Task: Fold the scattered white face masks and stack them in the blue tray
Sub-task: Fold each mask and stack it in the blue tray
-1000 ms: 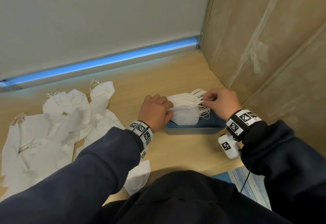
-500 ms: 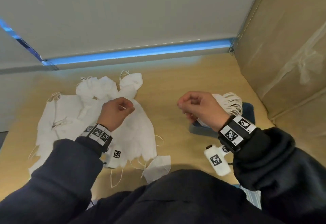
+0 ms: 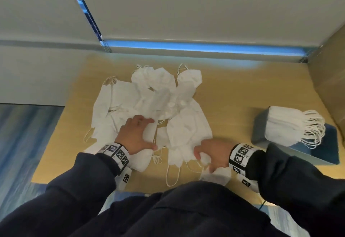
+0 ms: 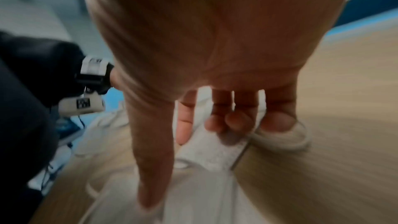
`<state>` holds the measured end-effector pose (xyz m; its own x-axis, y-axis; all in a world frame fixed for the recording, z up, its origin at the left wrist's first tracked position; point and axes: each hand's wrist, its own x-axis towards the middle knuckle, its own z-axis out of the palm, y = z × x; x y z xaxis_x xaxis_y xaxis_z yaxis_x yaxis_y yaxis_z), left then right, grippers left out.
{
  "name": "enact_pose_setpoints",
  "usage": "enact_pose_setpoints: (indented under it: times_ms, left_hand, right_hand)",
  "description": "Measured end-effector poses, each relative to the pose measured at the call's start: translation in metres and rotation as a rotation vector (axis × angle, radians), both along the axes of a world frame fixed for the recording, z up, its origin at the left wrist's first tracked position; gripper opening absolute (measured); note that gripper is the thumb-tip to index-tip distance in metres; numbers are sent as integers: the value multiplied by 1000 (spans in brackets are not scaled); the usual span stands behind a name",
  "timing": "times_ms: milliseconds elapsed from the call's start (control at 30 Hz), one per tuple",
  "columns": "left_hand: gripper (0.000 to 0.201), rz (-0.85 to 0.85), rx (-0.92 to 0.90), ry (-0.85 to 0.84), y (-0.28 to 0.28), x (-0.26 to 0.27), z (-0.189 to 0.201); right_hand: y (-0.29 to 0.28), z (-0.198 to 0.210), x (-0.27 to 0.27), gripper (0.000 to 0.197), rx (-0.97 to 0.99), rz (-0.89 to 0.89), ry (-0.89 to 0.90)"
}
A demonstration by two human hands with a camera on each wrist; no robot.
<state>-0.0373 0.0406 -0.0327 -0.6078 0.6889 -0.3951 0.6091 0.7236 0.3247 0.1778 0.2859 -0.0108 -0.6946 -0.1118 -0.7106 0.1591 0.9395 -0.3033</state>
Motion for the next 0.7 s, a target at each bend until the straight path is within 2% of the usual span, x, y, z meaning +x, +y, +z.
enact_pose_setpoints:
  times_ms: [67, 100, 200, 267, 333, 467, 533, 633, 700]
  left_hand:
    - [98, -96, -42, 56, 3, 2, -3]
    - [91, -108, -27, 36, 6, 1, -3]
    - [63, -111, 96, -103, 11, -12, -4]
    - [56, -69, 264, -189, 9, -23, 0]
    - [54, -3, 388, -202, 3, -36, 9]
    - [47, 225, 538, -196, -19, -66, 36]
    - [46, 363, 648, -276, -31, -77, 49]
    - [43, 510, 831, -398, -36, -77, 65]
    - [42, 581, 922, -654, -29, -63, 72]
  right_hand:
    - [6, 0, -6, 13, 80, -30, 55]
    - [11, 3, -10, 5, 136, -60, 66]
    - [28, 17, -24, 8, 325, -233, 59]
    - [34, 26, -30, 18, 383, -372, 80]
    - [32, 28, -36, 36, 346, -431, 176]
    - [-3, 14, -60, 53, 79, -378, 474]
    - [-17, 3, -73, 69, 46, -301, 454]
    - [-26, -5, -89, 95, 164, -233, 282]
    - [-26, 0, -98, 101, 306, -210, 259]
